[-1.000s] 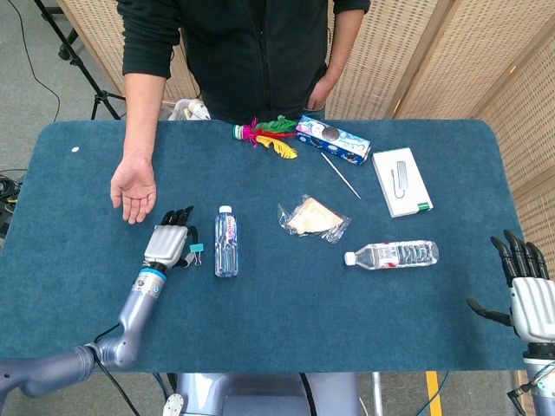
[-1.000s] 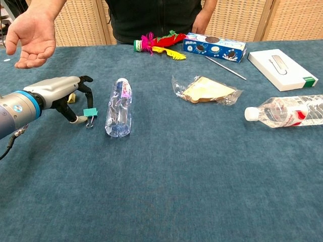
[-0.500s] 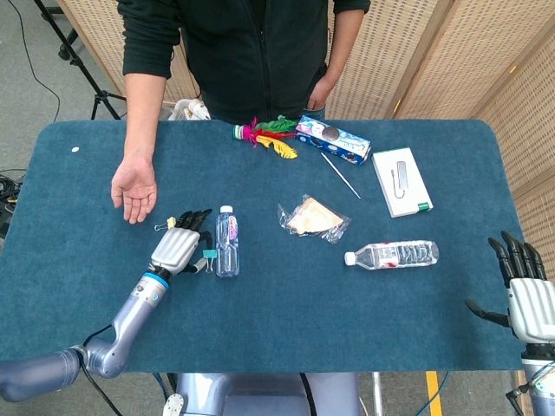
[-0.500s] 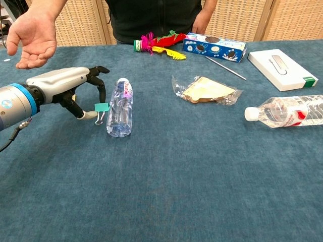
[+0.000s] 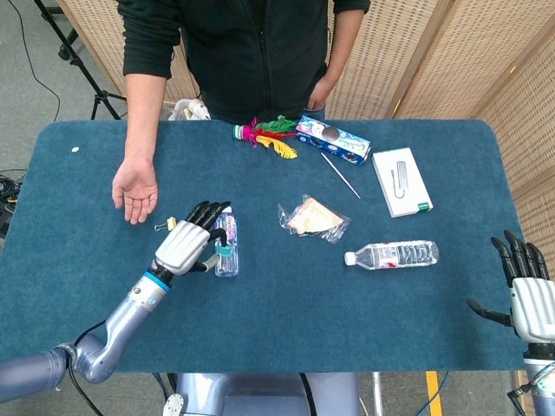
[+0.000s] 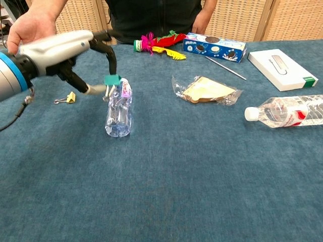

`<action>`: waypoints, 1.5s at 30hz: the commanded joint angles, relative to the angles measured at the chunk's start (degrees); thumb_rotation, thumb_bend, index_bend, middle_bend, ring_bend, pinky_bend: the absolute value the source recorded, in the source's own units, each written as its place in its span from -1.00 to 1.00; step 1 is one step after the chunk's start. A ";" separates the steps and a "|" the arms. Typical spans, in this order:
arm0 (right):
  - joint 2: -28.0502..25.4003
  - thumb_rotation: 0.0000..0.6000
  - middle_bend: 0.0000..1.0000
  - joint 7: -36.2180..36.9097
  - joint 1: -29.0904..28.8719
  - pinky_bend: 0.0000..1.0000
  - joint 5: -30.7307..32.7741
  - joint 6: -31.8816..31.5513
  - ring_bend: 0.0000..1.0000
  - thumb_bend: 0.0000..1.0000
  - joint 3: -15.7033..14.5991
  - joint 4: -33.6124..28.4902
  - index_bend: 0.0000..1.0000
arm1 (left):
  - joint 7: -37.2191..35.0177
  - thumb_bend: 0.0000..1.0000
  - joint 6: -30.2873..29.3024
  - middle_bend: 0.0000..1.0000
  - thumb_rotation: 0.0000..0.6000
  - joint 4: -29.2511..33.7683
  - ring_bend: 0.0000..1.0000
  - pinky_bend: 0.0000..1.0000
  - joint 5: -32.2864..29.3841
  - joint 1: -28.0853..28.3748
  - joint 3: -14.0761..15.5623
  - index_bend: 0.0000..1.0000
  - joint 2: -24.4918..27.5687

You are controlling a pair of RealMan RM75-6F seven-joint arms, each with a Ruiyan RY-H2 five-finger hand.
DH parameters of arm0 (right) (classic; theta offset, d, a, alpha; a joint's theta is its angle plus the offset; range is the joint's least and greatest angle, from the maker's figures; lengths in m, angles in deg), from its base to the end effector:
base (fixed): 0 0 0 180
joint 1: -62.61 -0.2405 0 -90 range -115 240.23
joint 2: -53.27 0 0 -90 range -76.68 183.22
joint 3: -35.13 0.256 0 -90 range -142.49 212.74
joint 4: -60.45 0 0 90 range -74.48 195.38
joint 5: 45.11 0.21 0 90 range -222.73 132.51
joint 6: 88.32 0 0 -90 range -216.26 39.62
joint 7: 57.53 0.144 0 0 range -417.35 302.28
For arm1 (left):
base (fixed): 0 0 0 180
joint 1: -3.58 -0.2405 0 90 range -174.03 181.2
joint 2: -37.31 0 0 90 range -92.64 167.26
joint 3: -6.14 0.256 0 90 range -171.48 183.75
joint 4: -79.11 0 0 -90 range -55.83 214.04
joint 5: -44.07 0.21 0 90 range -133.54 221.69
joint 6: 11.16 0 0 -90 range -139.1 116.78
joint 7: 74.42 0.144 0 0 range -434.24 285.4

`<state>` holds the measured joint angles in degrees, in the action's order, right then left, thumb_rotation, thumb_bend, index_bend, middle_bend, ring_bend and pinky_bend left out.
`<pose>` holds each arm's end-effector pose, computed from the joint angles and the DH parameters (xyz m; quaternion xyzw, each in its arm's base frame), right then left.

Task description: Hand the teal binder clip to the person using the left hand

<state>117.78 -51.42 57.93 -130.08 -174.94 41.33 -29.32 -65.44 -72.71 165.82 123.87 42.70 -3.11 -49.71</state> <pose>-0.3154 -0.1923 0.1744 0.5563 -0.3867 0.4339 0.5940 -0.1326 0.3237 0.0029 -0.7361 -0.3376 -0.4601 0.3640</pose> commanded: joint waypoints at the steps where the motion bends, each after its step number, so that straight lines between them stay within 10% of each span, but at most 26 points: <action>1: -0.08 1.00 -1.00 0.17 0.06 -1.00 0.03 -0.11 -1.00 -1.00 0.04 0.02 -1.00 | 6.46 -0.13 -3.57 -1.00 1.00 3.01 -1.00 -1.00 -0.77 -0.93 -1.80 0.35 3.40; 11: -0.17 1.00 -1.00 0.20 0.18 -1.00 -0.35 -0.41 -1.00 -1.00 -0.08 -0.20 -1.00 | 5.24 -0.13 -6.67 -1.00 1.00 1.39 -1.00 -1.00 -6.80 -4.68 -4.97 0.36 12.16; 24: 0.05 1.00 -1.00 -0.29 0.02 -1.00 0.39 0.15 -1.00 -1.00 0.12 -0.12 -1.00 | -2.70 -0.14 -1.31 -1.00 1.00 -9.18 -1.00 -1.00 -9.81 -4.91 -3.99 0.34 11.56; 31: -0.25 1.00 -1.00 0.24 0.07 -1.00 0.77 0.19 -1.00 -1.00 0.35 -0.12 -1.00 | -7.07 -0.93 0.08 -1.00 1.00 -9.83 -1.00 -1.00 -8.79 -4.68 -3.69 -0.64 11.56; 45: -0.53 1.00 -1.00 0.44 0.23 -1.00 0.06 -0.11 -1.00 -1.00 0.03 -0.50 -1.00 | -8.32 -0.99 -7.88 -1.00 1.00 -1.07 -1.00 -1.00 -6.99 -9.62 -4.09 -0.79 18.46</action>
<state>117.25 -50.99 58.15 -130.02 -175.04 41.37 -29.80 -72.74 -77.85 162.47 115.29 35.03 -7.51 -33.22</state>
